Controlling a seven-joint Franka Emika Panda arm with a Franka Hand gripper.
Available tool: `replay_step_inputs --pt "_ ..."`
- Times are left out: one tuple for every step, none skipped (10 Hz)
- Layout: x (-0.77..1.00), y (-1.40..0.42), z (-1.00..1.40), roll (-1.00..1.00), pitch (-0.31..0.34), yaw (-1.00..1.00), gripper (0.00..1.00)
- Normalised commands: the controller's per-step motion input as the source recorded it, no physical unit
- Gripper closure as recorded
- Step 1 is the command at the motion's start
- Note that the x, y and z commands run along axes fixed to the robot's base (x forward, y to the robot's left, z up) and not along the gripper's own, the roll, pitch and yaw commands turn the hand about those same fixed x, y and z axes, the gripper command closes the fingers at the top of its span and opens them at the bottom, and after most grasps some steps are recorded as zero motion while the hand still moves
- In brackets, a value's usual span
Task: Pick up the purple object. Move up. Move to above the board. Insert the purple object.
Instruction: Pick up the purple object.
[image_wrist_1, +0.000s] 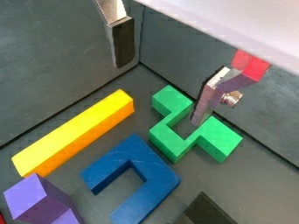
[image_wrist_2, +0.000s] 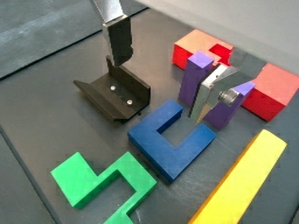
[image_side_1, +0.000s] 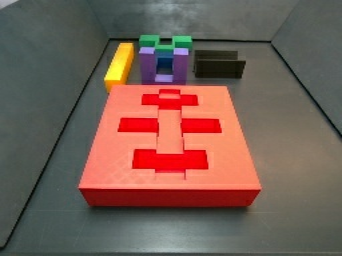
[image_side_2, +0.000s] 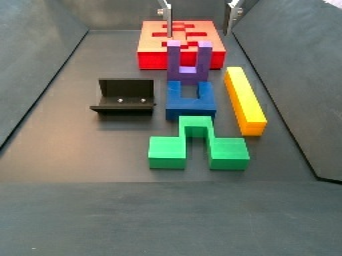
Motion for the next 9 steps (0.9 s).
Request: replay_step_inputs --pt "0.0 0.0 -0.04 0.0 0.0 0.0 0.0" --pt "0.0 -0.04 0.0 0.0 0.0 0.0 0.0" --pt "0.0 -0.11 -0.08 0.0 0.0 -0.15 0.0" --pt "0.28 -0.42 -0.23 0.0 0.0 -0.19 0.0" --pt "0.37 -0.51 -0.22 0.0 -0.009 -0.06 0.0" --pt "0.3 -0.66 -0.2 0.1 0.0 0.0 0.0" --pt "0.44 -0.7 -0.09 0.15 0.0 0.0 0.0" --pt "0.43 -0.73 -0.09 0.17 0.0 -0.01 0.0" --pt "0.54 -0.75 -0.07 0.18 0.016 -0.05 0.0"
